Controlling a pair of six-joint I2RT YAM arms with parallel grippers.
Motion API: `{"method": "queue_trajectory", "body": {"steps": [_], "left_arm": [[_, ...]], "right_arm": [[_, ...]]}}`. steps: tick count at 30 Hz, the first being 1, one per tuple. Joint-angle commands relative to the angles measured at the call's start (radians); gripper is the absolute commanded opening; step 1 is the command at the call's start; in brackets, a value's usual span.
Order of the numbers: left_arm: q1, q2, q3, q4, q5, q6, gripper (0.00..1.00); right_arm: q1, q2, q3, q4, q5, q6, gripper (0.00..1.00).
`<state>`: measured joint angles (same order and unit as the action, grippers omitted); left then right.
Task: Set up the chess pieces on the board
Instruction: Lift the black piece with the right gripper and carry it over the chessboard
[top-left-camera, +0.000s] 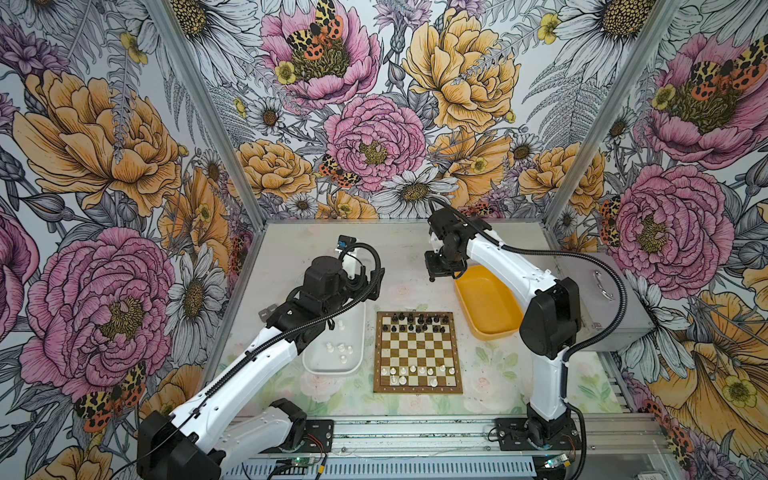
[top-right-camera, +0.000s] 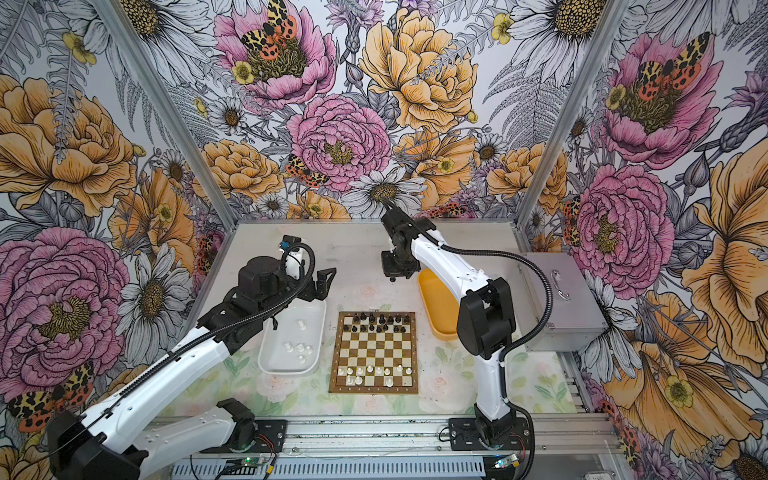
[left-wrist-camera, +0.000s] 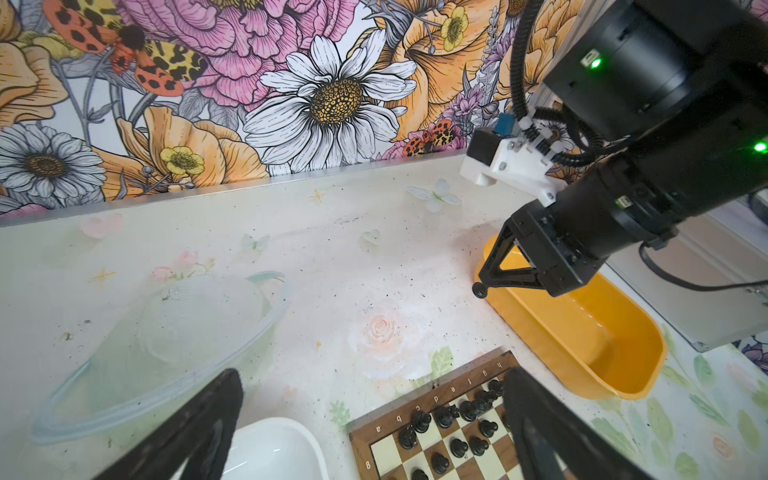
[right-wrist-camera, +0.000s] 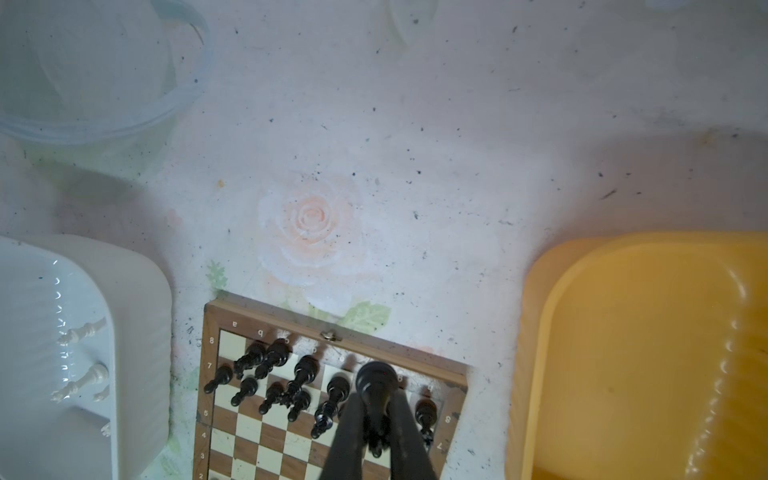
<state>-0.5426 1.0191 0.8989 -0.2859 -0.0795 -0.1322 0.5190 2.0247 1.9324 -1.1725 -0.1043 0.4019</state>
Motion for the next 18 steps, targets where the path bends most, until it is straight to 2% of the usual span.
{"method": "queue_trajectory", "body": {"steps": [1,11,18], "left_arm": [[0.014,-0.072,-0.034,-0.045,-0.052,-0.026,0.99],[0.03,-0.294,-0.107,-0.174,-0.123,-0.061,0.99],[0.03,-0.399,-0.129,-0.24,-0.177,-0.098,0.99]], "right_arm": [[0.039,0.034,0.064,-0.024,-0.022,0.005,0.09],[0.139,0.115,0.176,-0.072,-0.034,-0.004,0.09],[0.209,0.17,0.23,-0.113,-0.03,-0.018,0.09]]}}
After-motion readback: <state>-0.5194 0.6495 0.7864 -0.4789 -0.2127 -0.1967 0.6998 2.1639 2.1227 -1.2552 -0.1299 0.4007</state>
